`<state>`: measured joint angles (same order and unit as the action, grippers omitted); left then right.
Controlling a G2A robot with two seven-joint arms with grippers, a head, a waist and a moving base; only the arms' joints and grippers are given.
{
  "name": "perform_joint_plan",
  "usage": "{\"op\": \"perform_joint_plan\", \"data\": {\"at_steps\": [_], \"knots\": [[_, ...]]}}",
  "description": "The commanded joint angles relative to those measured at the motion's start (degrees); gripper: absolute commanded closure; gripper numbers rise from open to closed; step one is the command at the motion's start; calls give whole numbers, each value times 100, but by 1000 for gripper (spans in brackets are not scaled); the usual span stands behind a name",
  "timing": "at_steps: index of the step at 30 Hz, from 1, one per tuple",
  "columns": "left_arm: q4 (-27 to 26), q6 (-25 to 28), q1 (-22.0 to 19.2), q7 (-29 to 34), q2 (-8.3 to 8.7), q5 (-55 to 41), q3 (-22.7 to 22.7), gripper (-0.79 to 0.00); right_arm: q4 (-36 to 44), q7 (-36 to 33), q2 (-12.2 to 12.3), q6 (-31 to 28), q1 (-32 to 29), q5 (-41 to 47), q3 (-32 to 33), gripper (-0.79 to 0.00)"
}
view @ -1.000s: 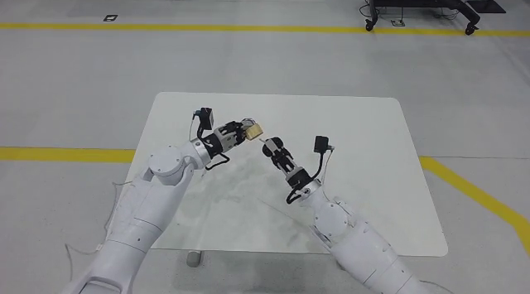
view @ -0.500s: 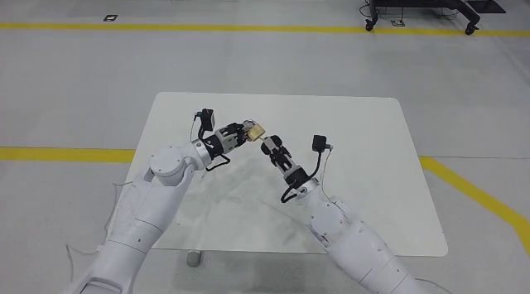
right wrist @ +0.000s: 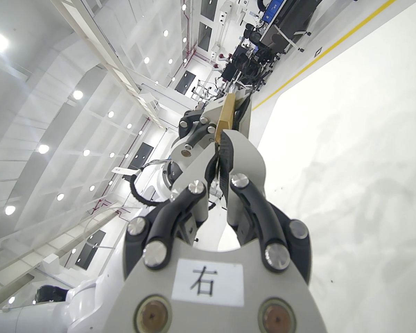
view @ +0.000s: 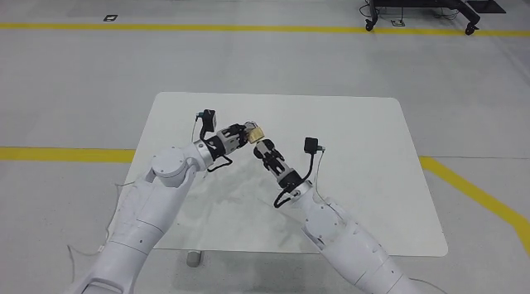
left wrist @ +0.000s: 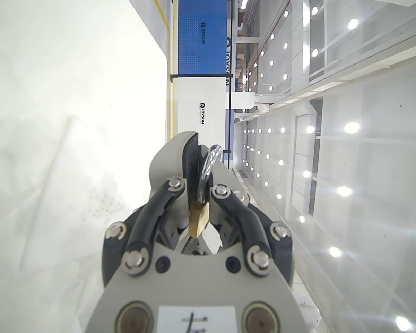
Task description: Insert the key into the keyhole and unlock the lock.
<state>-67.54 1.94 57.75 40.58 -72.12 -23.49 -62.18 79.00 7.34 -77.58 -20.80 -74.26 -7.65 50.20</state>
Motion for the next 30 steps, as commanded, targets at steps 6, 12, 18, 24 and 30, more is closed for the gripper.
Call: {"op": "perform_joint_plan", "data": {"at_steps": [6, 12, 18, 24, 30], "knots": [[-24, 7, -16, 87, -2, 167, 48, 0, 34, -104, -13, 24, -41, 18, 140, 0], [11, 0, -22, 98, -6, 121, 12, 0, 88, -156, -24, -21, -111, 19, 237, -785], [35, -35, -33, 95, -16, 76, -1, 0, 134, -298, -25, -141, -205, 84, 335, -785], [26, 16, -17, 80, -17, 63, -37, 0, 111, -570, -24, -317, -301, 339, 432, -526], [-7, 71, 14, 80, -17, 65, -66, 0, 161, -1035, 2, -530, -428, 832, 596, -117]]}}
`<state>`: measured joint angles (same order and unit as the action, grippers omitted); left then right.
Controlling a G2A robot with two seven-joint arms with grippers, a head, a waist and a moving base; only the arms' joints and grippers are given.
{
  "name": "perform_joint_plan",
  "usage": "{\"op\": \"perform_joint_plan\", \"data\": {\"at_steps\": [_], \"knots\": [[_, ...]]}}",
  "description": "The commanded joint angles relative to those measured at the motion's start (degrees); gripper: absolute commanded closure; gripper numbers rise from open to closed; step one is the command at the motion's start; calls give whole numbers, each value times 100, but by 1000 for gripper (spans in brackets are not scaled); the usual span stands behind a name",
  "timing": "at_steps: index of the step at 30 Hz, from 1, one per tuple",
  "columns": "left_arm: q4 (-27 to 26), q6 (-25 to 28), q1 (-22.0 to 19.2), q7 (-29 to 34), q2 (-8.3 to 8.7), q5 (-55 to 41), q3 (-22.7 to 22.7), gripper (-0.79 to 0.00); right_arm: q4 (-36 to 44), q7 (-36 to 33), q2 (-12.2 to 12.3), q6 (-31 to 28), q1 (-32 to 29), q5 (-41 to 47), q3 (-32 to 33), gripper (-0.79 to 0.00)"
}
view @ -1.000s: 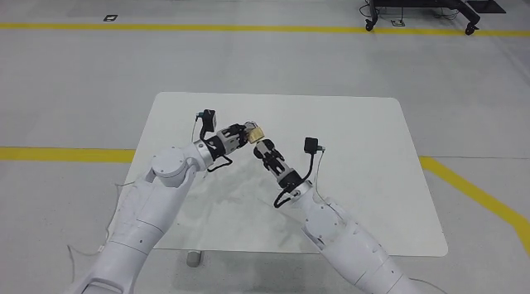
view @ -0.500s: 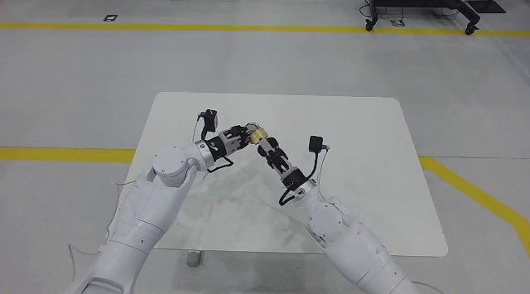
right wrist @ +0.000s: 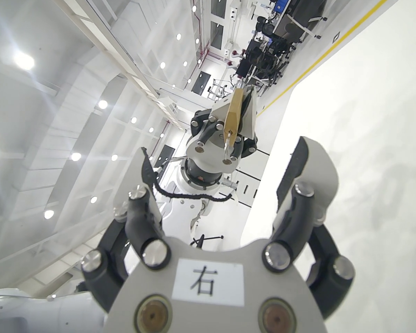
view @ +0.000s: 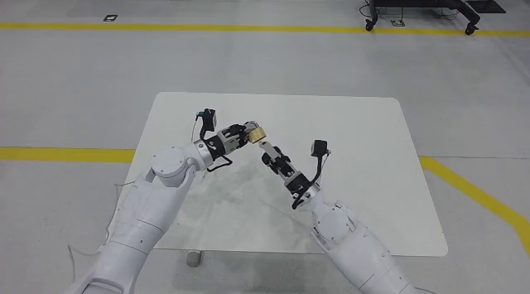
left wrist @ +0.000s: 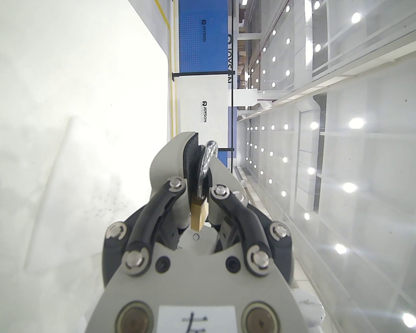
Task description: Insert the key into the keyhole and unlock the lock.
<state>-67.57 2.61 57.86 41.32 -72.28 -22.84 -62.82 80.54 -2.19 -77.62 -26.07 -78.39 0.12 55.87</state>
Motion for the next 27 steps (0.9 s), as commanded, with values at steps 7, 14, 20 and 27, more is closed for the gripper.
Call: {"op": "perform_joint_plan", "data": {"at_steps": [7, 14, 20, 27], "knots": [[-15, -56, -3, 36, -8, 80, 39, 0, 33, -206, 2, 329, 4, -24, 84, 0], [-13, -47, -8, 52, -15, 115, 47, 0, 12, -170, -32, 393, 45, -20, 89, 0], [-23, -24, -8, 96, -16, 174, 58, 0, -51, -340, -62, 369, 92, 238, 92, 0], [-52, 110, 14, 148, -16, 171, 38, 0, -143, -1041, -98, 155, 143, 1395, 154, 0]]}}
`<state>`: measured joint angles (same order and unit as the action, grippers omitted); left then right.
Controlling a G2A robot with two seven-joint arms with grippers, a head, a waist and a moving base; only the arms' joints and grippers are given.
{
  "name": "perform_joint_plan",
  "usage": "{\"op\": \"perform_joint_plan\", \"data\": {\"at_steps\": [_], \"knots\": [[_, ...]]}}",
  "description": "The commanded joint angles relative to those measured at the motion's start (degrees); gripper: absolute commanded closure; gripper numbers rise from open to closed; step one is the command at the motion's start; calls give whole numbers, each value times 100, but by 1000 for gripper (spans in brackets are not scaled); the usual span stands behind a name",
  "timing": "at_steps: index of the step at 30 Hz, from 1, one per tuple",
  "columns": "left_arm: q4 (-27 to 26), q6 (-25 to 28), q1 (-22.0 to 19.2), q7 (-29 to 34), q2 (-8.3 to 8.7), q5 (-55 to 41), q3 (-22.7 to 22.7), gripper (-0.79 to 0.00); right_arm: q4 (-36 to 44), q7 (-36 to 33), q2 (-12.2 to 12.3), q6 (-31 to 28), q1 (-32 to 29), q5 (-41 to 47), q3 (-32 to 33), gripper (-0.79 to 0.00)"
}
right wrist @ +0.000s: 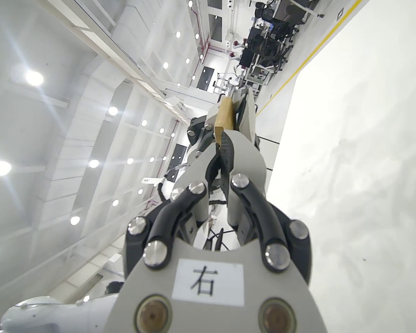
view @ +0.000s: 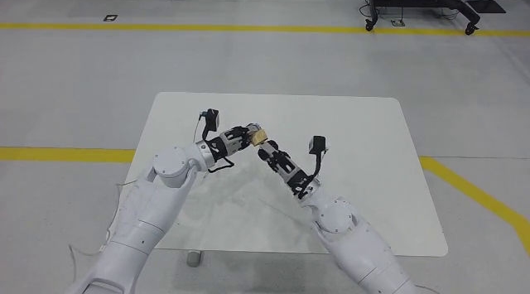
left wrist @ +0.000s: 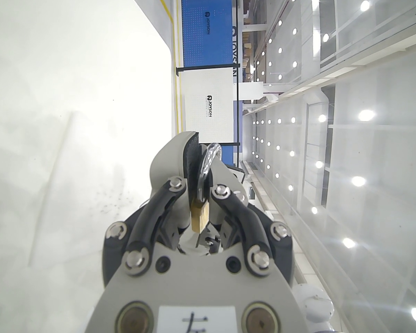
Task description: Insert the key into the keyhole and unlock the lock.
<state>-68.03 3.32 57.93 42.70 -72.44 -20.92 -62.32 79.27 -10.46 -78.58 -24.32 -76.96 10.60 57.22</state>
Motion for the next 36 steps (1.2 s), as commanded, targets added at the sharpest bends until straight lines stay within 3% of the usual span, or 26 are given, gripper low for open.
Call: {"op": "perform_joint_plan", "data": {"at_steps": [1, 12, 18, 24, 29, 30, 31, 33, 35, 36], "knots": [[-16, 87, 13, 24, 2, -34, -25, 0, -34, -410, -3, -23, 2, 627, 45, 0], [-185, 806, 148, 294, 13, -178, -119, 0, -324, -2805, 9, 887, 78, 3777, 431, 0], [-220, 1114, 185, 510, 21, -302, -174, 0, -639, -3866, -16, 1971, 219, 5051, 467, 0], [-300, 1493, 254, 603, 36, -306, -241, 0, -1228, -4455, -78, 2931, 520, 5964, 433, 0], [-342, 1610, 307, 567, 41, -338, -277, 0, -1495, -4512, -110, 2718, 673, 5918, 438, 0], [-341, 1612, 314, 540, 42, -337, -288, 0, -1480, -4553, -112, 2652, 673, 5879, 435, -43], [-341, 1607, 319, 522, 43, -344, -298, 0, -1472, -4560, -107, 2521, 675, 5775, 454, -182], [-337, 1571, 325, 416, 48, -290, -323, 0, -1419, -4462, -93, 2136, 649, 5473, 496, -363], [-398, 1633, 337, 239, 60, 38, -322, 0, -1362, -4341, -76, 1814, 609, 5237, 569, -696], [-449, 1638, 366, 142, 62, 174, -306, 0, -1326, -4252, -66, 1653, 582, 5108, 609, -785]]}}
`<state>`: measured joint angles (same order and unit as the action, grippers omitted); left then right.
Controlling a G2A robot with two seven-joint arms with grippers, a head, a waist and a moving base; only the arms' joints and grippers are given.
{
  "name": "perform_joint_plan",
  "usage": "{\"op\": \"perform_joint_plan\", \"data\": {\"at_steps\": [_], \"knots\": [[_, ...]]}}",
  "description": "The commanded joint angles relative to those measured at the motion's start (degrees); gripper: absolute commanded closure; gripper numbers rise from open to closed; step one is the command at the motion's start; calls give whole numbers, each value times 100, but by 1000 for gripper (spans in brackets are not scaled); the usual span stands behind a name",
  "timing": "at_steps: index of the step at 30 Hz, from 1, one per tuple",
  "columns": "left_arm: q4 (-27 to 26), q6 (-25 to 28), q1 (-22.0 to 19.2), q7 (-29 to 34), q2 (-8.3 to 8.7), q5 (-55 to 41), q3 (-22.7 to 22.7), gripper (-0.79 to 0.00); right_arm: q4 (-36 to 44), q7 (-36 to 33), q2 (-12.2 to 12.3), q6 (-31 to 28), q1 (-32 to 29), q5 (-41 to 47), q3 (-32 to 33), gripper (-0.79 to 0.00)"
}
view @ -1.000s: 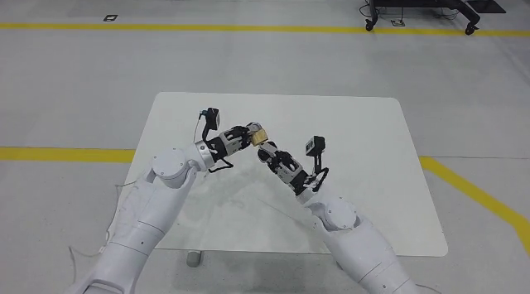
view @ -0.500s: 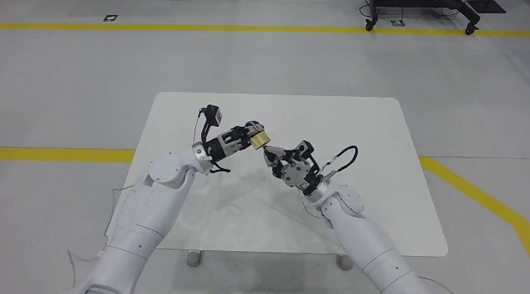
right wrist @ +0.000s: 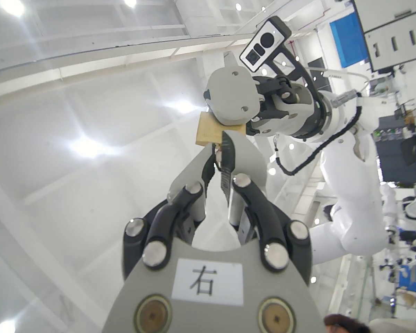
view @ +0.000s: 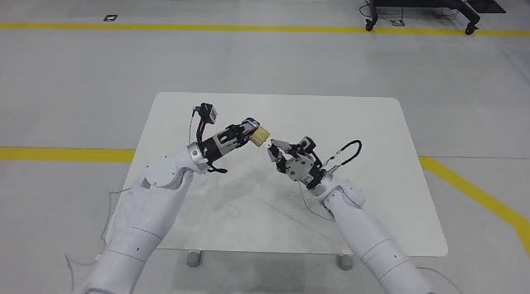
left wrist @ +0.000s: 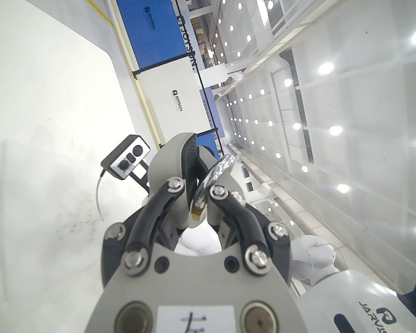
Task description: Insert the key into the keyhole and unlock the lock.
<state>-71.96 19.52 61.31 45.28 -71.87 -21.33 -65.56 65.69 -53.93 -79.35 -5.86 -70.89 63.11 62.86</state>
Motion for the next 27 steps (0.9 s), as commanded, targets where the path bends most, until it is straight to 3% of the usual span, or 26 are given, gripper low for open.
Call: {"op": "perform_joint_plan", "data": {"at_steps": [1, 7, 12, 15, 27], "knots": [[-104, -4, 62, -196, 3, 296, 41, 0, 88, 102, 21, -277, -61, -203, 82, -785], [-304, -305, 111, -621, 16, 1135, 161, 0, 549, 356, 178, -1295, -436, -835, 777, -785], [-372, -973, -24, -469, -26, 2057, 683, 0, 1439, 1130, 345, -2382, -1126, -1632, 1721, -785], [-327, -1406, -153, -433, -91, 2418, 1048, 0, 1930, 1308, 410, -2453, -1506, -1726, 2139, -785], [311, -2323, -784, -337, -396, 3337, 2136, 0, 1930, 1308, 410, -2453, -1506, -1726, 2139, -785]]}}
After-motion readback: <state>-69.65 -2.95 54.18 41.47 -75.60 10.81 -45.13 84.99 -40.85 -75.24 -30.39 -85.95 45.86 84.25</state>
